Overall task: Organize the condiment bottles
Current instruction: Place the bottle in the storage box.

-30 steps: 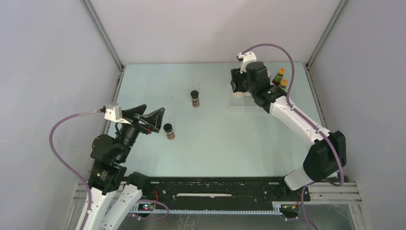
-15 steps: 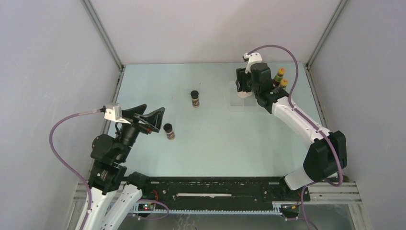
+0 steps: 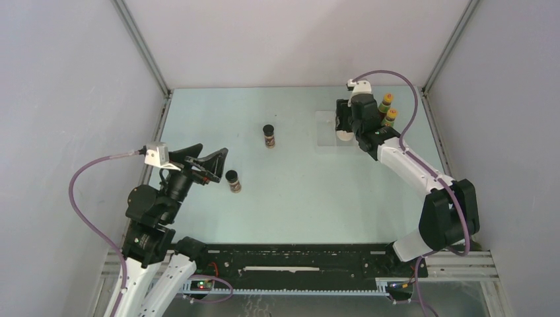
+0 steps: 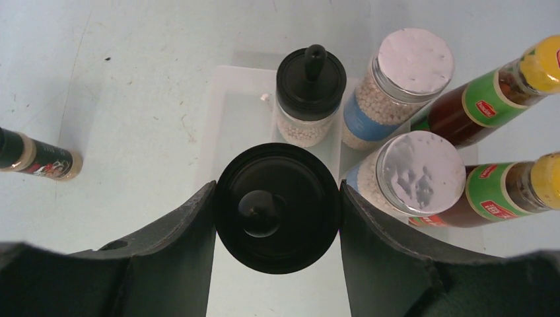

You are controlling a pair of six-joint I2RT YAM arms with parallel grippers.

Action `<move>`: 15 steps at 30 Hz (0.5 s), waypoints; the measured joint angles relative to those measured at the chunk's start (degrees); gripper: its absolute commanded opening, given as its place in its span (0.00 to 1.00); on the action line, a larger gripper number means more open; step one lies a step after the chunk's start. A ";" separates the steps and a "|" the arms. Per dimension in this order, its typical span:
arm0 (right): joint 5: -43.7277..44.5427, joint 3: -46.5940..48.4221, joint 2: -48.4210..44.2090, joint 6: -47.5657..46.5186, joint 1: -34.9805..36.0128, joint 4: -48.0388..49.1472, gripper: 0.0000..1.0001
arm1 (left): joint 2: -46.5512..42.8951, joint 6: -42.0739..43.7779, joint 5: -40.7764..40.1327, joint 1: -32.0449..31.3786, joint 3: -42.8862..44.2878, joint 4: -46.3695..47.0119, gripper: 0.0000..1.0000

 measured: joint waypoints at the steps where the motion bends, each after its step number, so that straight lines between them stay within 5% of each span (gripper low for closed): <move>1: 0.07 -0.17 0.00 0.31 -0.33 0.31 0.00 | 0.00 0.00 -0.02 0.00 0.00 0.02 0.98; 15: -0.70 -1.31 2.19 3.26 -3.39 6.82 0.00 | 0.00 0.00 -0.02 0.00 -0.02 0.02 0.98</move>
